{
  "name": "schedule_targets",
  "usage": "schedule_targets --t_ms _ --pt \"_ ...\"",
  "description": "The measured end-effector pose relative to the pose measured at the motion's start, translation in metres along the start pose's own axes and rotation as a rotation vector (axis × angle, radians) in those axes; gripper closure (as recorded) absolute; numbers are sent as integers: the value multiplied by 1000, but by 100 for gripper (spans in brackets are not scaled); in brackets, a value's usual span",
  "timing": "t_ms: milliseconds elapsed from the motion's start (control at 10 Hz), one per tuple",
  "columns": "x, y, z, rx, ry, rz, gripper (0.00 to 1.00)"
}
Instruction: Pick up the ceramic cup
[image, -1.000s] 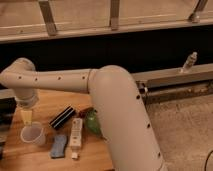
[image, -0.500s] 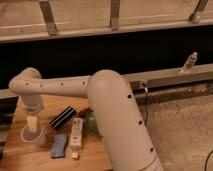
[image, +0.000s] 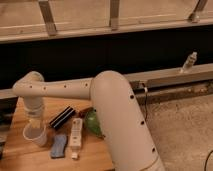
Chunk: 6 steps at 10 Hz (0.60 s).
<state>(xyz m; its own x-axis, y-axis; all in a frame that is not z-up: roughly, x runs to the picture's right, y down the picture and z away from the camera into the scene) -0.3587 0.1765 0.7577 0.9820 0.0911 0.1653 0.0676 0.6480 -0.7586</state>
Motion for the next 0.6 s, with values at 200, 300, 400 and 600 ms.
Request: schedule_targets --t_ms 200,300,400,600 --pt "-6 0 -7 1 -17 4 98" --pt "-9 -2 -15 4 -31 11 100" --pt "-14 -6 -30 16 -48 10 100" --pt "-19 -21 -66 81 -57 10 100"
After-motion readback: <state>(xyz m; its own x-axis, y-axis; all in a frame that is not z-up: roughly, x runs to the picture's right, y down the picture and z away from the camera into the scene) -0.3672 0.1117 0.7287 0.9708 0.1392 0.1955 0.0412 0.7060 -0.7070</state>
